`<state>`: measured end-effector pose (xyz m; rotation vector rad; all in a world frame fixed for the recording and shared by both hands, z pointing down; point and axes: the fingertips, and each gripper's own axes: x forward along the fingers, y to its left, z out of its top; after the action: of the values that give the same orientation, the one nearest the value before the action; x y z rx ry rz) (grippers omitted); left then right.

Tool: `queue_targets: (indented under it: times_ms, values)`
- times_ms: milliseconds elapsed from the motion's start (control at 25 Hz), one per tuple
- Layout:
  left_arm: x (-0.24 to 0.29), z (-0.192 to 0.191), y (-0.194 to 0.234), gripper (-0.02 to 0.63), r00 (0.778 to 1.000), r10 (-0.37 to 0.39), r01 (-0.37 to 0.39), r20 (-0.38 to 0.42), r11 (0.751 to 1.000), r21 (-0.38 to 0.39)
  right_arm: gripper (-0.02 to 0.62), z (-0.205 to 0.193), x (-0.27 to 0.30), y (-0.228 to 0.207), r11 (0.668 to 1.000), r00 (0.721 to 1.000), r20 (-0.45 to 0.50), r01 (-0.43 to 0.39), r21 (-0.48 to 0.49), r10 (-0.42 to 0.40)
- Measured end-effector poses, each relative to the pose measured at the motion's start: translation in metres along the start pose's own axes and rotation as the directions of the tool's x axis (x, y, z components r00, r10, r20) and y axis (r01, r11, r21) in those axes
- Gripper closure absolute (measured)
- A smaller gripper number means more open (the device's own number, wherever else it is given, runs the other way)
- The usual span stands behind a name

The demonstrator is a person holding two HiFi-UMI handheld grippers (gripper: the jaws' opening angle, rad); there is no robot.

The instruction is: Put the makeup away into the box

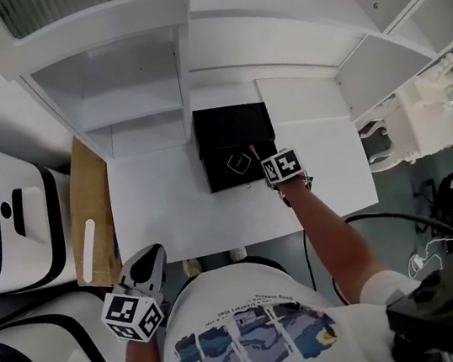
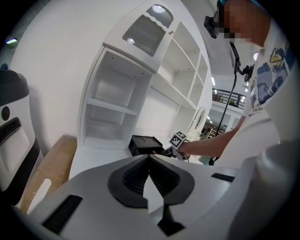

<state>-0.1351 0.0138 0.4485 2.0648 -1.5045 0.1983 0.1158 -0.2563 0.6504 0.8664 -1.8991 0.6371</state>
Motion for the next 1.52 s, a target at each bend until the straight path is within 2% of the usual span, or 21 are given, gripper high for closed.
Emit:
queue_targets:
  times_ms: [280,480,680,920,1200,1520]
  values:
    - [0.019,0.003,-0.024,0.592,0.999,-0.027,0.028,-0.021,0.999,0.034,0.543,0.001,-0.035,0.014,0.994,0.986,0.128,-0.104,-0.012,0.105]
    - [0.040,0.007,-0.050,0.592,0.998,-0.057,0.059,-0.033,0.996,0.059,0.557,-0.011,-0.061,0.020,0.980,0.961,0.194,-0.197,-0.019,0.197]
    - [0.059,0.009,-0.073,0.592,0.994,-0.088,0.093,-0.061,0.992,0.081,0.561,-0.027,-0.092,0.027,0.967,0.938,0.238,-0.255,-0.024,0.253]
    - [0.082,0.007,-0.094,0.592,0.986,-0.126,0.137,-0.105,0.986,0.100,0.565,-0.051,-0.122,0.038,0.954,0.915,0.274,-0.297,-0.037,0.295]
    - [0.099,0.006,-0.117,0.592,0.968,-0.196,0.217,-0.158,0.967,0.130,0.565,-0.080,-0.147,0.056,0.947,0.908,0.271,-0.316,-0.058,0.320]
    - [0.096,0.005,-0.116,0.592,0.959,-0.223,0.249,-0.178,0.959,0.139,0.568,-0.085,-0.167,0.075,0.948,0.888,0.337,-0.312,-0.057,0.312]
